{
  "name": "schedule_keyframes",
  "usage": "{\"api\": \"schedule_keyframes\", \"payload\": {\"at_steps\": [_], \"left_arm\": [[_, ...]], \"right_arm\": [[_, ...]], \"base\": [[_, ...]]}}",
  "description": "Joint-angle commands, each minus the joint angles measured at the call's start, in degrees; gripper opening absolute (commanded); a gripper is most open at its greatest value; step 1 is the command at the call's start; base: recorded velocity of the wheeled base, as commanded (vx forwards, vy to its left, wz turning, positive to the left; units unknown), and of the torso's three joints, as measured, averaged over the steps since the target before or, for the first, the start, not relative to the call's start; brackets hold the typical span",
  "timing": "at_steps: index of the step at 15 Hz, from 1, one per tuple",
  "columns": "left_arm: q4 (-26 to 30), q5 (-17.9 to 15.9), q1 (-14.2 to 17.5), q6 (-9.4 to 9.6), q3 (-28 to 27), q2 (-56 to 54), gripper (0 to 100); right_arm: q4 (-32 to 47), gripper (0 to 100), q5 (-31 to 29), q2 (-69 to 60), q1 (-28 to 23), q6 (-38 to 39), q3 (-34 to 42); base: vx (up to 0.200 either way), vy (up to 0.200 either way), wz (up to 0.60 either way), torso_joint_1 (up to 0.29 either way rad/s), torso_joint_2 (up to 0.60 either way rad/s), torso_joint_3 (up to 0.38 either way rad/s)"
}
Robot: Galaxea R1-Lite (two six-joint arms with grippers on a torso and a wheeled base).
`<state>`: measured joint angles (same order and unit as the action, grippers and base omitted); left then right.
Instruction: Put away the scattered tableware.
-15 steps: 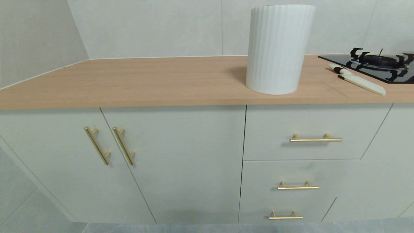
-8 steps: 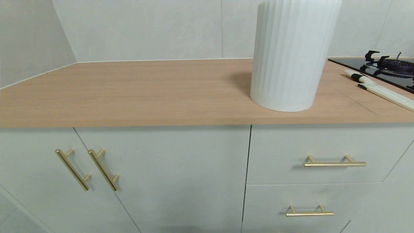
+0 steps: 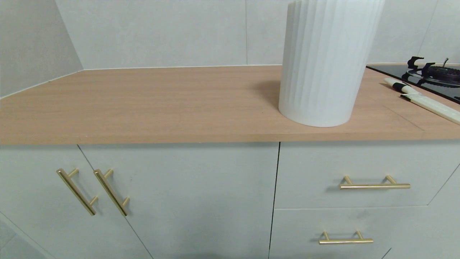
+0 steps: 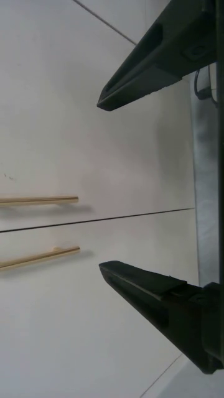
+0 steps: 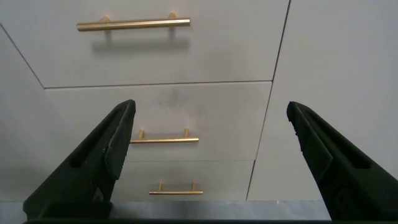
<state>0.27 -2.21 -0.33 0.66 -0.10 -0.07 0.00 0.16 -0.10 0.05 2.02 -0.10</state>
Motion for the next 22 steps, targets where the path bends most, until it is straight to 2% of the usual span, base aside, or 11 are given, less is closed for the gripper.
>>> {"api": "schedule_keyframes", "payload": {"at_steps": [1, 10, 22], "left_arm": [[0.0, 0.0, 0.0, 0.04, 0.0, 0.1, 100], [-0.1, 0.0, -0.1, 0.04, 0.0, 0.1, 100], [-0.1, 0.0, 0.0, 0.04, 0.0, 0.1, 100]], "right_arm": [[0.0, 100, 0.0, 0.1, 0.0, 0.0, 0.0], [0.0, 100, 0.0, 0.1, 0.0, 0.3, 0.0], [0.0, 100, 0.0, 0.1, 0.0, -0.1, 0.1]], "base": [[0.000, 0.000, 0.00, 0.000, 0.00, 0.000], [0.000, -0.200, 0.00, 0.001, 0.00, 0.002], [0.000, 0.000, 0.00, 0.000, 0.00, 0.000]]}}
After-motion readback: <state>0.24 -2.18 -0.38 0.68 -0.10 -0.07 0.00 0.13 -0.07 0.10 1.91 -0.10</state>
